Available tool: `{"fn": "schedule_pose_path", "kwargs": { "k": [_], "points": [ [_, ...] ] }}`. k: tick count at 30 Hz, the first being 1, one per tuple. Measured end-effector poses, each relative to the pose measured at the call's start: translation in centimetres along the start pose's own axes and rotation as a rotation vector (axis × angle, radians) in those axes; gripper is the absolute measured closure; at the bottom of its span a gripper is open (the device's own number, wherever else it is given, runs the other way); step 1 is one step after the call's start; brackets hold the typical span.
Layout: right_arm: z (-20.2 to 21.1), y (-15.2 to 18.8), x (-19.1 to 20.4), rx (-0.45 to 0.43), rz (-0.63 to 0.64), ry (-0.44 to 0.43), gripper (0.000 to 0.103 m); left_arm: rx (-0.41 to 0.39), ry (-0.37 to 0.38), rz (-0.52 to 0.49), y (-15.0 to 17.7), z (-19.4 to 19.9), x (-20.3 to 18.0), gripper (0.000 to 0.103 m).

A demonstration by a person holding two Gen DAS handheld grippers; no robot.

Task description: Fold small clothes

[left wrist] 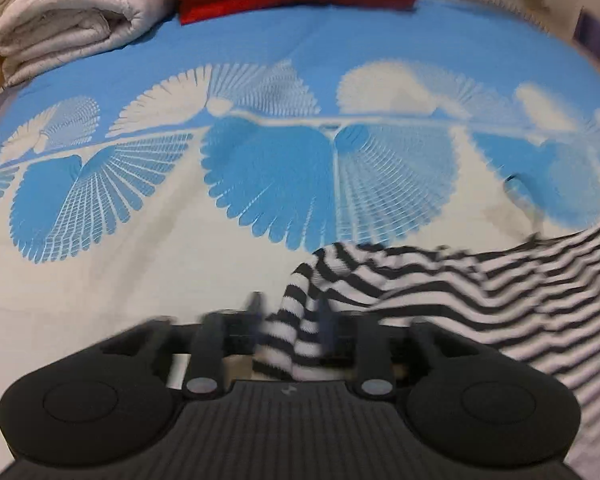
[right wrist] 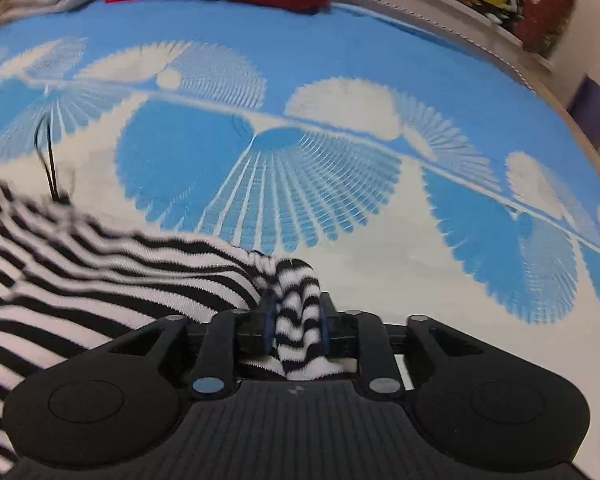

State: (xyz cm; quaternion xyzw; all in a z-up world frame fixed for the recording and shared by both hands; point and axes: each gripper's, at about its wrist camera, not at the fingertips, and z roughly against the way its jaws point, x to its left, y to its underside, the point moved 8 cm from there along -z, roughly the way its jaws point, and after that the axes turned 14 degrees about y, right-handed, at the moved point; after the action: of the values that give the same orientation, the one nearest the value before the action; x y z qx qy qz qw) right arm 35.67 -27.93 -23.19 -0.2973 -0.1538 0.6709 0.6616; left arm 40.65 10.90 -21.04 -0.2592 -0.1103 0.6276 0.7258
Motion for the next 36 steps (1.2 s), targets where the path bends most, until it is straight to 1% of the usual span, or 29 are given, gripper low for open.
{"fn": "schedule_pose_path", "kwargs": {
  "k": [2, 4, 5, 6, 7, 9, 11, 12, 13, 15, 16, 17, 18, 19, 20, 21, 22, 24, 26, 29, 31, 34, 36],
  "points": [
    [2.3, 0.0, -2.2, 0.013, -0.112, -0.048, 0.072, 0.011, 0.027, 0.033, 0.4, 2.6, 0.3, 0.055],
    [4.7, 0.0, -4.6, 0.016, -0.171, -0.063, 0.071, 0.041, 0.064, 0.104, 1.2, 6.0, 1.1, 0.055],
    [6.1, 0.2, -5.8, 0.013, -0.200, -0.071, 0.068, 0.030, 0.102, 0.140, 1.7, 7.7, 1.5, 0.055],
    [7.8, 0.5, -7.1, 0.008, -0.234, -0.094, 0.063, 0.009, 0.143, 0.159, 2.4, 9.5, 1.8, 0.055],
    [8.8, 0.8, -8.1, 0.005, -0.258, -0.120, 0.061, -0.005, 0.175, 0.168, 3.2, 11.0, 2.1, 0.055],
    [11.0, 2.6, -9.5, 0.006, -0.290, -0.163, 0.055, -0.022, 0.205, 0.184, 5.6, 13.4, 2.5, 0.055],
    [12.5, 5.1, -10.4, 0.025, -0.303, -0.193, 0.052, -0.032, 0.224, 0.204, 8.4, 14.2, 3.0, 0.055],
    [12.7, 6.5, -10.8, 0.039, -0.307, -0.203, 0.052, -0.026, 0.235, 0.243, 10.1, 14.2, 3.4, 0.056],
    [12.7, 8.3, -10.9, 0.059, -0.316, -0.205, 0.052, -0.009, 0.252, 0.304, 11.9, 13.6, 3.7, 0.057],
    [12.0, 11.4, -10.8, 0.124, -0.356, -0.213, 0.052, 0.102, 0.292, 0.472, 15.2, 11.8, 4.1, 0.066],
    [11.6, 12.9, -10.6, 0.198, -0.370, -0.212, 0.053, 0.104, 0.318, 0.510, 15.7, 11.7, 3.9, 0.067],
    [11.4, 13.4, -10.6, 0.222, -0.386, -0.196, 0.053, 0.091, 0.349, 0.507, 15.6, 11.8, 3.4, 0.067],
    [11.7, 13.2, -10.8, 0.192, -0.402, -0.186, 0.053, 0.089, 0.360, 0.484, 15.4, 11.8, 3.1, 0.066],
    [11.9, 12.9, -10.7, 0.161, -0.390, -0.183, 0.053, 0.092, 0.358, 0.463, 15.4, 11.6, 2.9, 0.066],
    [12.1, 12.8, -10.5, 0.141, -0.362, -0.178, 0.054, 0.099, 0.349, 0.466, 15.4, 11.3, 2.9, 0.066],
    [11.9, 12.8, -10.3, 0.139, -0.343, -0.171, 0.054, 0.113, 0.342, 0.479, 15.6, 10.9, 3.0, 0.065],
    [11.7, 13.1, -10.2, 0.156, -0.338, -0.170, 0.054, 0.130, 0.341, 0.485, 15.8, 10.4, 3.1, 0.065],
    [10.6, 14.0, -9.8, 0.232, -0.345, -0.202, 0.053, 0.150, 0.342, 0.466, 15.9, 9.8, 2.7, 0.065],
    [9.8, 14.7, -8.9, 0.290, -0.332, -0.231, 0.053, 0.162, 0.362, 0.451, 16.0, 9.4, 2.1, 0.065],
    [9.5, 15.4, -7.8, 0.319, -0.285, -0.240, 0.052, 0.165, 0.364, 0.419, 16.0, 9.0, 1.9, 0.066],
    [9.4, 15.8, -7.4, 0.330, -0.271, -0.245, 0.052, 0.158, 0.364, 0.423, 16.1, 8.9, 2.2, 0.066],
    [9.8, 15.9, -7.7, 0.320, -0.272, -0.252, 0.054, 0.162, 0.341, 0.423, 16.3, 8.8, 2.6, 0.066],
    [9.9, 16.0, -8.2, 0.319, -0.284, -0.250, 0.054, 0.169, 0.339, 0.417, 16.4, 8.8, 2.7, 0.066]
  ]
}}
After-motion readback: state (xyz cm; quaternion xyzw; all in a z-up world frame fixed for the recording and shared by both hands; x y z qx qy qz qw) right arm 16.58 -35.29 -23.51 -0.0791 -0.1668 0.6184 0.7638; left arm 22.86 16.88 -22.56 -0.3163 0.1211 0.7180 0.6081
